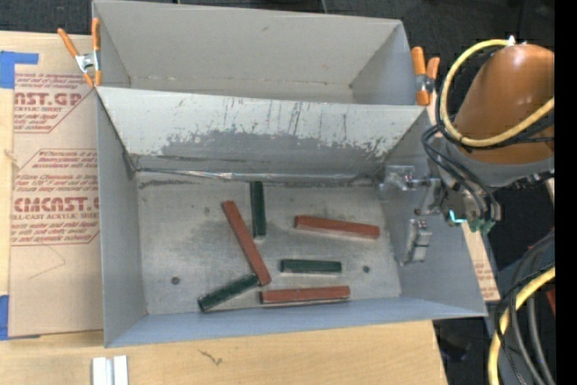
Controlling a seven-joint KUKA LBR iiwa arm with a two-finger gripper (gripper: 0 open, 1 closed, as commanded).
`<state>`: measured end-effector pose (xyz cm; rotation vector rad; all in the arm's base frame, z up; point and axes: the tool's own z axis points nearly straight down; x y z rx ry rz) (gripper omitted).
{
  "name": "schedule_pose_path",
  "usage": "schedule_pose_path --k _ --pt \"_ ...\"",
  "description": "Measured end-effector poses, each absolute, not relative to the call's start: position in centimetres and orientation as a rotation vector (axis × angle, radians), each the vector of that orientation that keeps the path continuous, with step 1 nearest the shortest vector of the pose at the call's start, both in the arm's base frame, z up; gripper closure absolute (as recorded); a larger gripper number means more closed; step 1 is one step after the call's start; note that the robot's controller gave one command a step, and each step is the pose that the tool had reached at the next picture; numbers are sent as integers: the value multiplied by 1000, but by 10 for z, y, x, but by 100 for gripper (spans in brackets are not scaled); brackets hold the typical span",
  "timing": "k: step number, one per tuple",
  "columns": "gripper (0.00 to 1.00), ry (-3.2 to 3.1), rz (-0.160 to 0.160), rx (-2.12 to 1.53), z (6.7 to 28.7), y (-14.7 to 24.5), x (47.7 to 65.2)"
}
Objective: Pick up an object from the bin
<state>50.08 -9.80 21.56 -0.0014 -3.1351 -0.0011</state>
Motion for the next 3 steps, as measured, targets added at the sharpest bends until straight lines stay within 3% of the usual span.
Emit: schedule_pose_path --k 1,2,3 --pt "0 -3143 1 2 220 -98 503" --pt "0 -3150 3 11 155 -94 528" --pt "0 -3135 -3 1 137 -90 549"
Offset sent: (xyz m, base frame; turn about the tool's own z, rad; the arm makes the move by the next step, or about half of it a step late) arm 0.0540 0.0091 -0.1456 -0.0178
